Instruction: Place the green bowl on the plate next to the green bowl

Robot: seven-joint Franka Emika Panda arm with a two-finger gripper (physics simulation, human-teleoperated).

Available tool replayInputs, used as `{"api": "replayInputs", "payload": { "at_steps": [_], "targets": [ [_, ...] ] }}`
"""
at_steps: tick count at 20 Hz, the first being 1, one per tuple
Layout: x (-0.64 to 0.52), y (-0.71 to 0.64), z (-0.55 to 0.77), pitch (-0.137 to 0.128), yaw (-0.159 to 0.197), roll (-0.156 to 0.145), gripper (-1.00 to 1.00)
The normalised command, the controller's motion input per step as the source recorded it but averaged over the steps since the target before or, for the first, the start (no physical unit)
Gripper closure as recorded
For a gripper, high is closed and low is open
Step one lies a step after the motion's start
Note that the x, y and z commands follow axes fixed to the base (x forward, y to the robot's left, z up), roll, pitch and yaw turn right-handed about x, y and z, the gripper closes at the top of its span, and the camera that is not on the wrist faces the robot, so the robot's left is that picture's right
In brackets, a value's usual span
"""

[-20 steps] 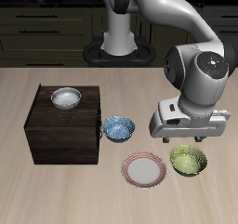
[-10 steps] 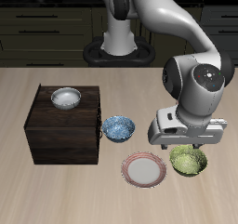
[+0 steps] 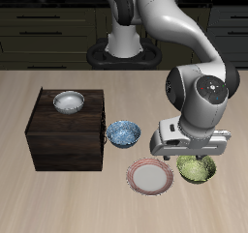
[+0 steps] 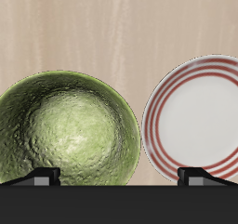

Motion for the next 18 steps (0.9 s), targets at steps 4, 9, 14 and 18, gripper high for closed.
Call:
{"api": "replayInputs", "payload": {
  "at_steps": [4, 9, 14, 18],
  "targets": [
    [-0.01, -0.07, -0.10, -0.013, 0.005, -0.005, -1.00],
    [0.04, -0.13, -0.24, 0.030, 0.022, -0.027, -1.00],
    [-0.05, 0.08, -0.29, 0.032, -0.004, 0.069, 1.00],
    [-0.04, 0.02, -0.18, 0.018, -0.006, 0.029, 1.00]
  ]
}}
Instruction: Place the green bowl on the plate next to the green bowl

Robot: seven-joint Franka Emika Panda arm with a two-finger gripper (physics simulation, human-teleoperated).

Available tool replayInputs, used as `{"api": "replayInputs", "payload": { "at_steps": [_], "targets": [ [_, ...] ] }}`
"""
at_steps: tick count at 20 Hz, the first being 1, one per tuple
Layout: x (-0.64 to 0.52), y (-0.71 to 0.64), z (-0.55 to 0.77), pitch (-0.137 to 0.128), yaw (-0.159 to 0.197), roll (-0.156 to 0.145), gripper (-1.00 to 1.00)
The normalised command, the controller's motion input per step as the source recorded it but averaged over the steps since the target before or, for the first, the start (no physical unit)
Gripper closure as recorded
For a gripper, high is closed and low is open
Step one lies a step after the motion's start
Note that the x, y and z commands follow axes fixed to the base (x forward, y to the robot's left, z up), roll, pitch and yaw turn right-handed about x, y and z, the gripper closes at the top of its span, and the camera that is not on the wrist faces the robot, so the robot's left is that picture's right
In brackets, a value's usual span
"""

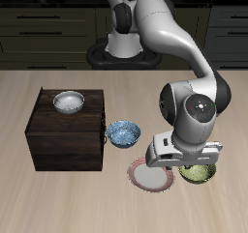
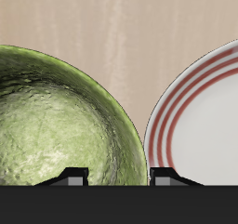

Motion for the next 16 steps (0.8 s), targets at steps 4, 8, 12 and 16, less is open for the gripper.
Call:
{"api": "replayInputs", "payload": {
  "at_steps": [4, 8, 12, 16],
  "targets": [
    [-0.03, 0.06, 0.00, -0.010, 0.007, 0.025, 1.00],
    [-0.04, -0.03, 0.19, -0.008, -0.020, -0.003, 1.00],
    [-0.12, 0.04, 0.37, -0.056, -0.003, 0.025, 1.00],
    [-0.09, -0.01, 0.26, -0.041, -0.015, 0.017, 1.00]
  ]
}}
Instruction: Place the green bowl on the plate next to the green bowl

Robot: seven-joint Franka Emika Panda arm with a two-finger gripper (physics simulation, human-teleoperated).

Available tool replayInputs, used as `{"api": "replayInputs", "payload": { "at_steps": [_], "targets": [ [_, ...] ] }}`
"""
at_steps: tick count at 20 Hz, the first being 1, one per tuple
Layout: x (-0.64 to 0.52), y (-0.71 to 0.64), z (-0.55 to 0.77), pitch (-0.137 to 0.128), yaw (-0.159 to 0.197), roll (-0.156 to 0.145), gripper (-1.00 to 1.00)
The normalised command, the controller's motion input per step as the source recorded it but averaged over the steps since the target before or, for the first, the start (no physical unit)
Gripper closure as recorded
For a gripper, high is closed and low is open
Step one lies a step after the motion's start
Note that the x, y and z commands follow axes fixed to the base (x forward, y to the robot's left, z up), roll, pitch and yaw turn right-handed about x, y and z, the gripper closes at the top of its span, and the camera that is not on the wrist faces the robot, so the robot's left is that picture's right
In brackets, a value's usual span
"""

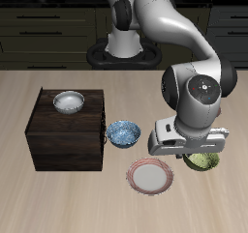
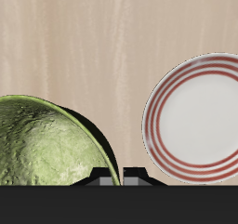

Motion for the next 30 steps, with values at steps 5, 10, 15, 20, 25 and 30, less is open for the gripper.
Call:
{"api": "replayInputs", "payload": {
  "at_steps": [5, 10, 15, 20, 25, 30],
  "targets": [
    [-0.11, -0.05, 0.33, -0.053, -0.011, 0.023, 1.00],
    [-0.01, -0.09, 0.32, -0.056, -0.008, -0.004, 1.00],
    [0.05, -0.11, 0.20, -0.044, 0.002, -0.008, 1.00],
    [0.14, -0.29, 0.14, 0.006, -0.026, -0.012, 1.00],
    [0.07, -0.37, 0.20, -0.040, 0.018, -0.027, 1.00],
    [0.08, -0.34, 0.11, -0.024, 0.012, -0.037, 1.00]
  ]
}}
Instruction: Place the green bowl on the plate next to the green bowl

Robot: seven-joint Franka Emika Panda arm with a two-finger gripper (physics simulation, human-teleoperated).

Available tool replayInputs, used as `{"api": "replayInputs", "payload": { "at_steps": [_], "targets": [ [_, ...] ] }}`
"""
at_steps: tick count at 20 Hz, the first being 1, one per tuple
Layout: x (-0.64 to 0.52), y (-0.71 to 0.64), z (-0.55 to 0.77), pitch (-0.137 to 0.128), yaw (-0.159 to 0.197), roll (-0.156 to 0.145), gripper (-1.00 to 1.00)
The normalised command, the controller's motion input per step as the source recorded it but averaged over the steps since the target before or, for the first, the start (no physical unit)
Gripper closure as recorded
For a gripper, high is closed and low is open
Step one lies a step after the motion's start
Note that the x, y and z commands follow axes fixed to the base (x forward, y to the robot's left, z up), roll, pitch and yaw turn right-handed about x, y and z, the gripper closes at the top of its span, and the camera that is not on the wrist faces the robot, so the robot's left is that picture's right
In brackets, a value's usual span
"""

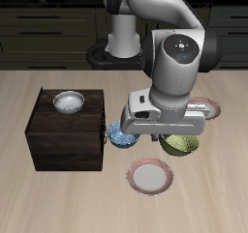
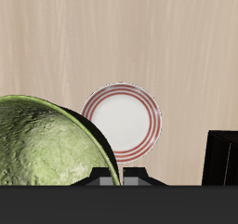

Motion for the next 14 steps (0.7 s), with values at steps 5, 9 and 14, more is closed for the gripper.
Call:
{"api": "replayInputs", "payload": {
  "at_steps": [5, 9, 14],
  "targets": [
    [0.15, -0.31, 0.06, -0.014, -0.017, -0.029, 1.00],
    [0.15, -0.17, 0.00, -0.015, -0.003, -0.031, 1.00],
    [0.13, -0.12, 0.04, -0.019, -0.014, -0.017, 1.00]
  ]
}}
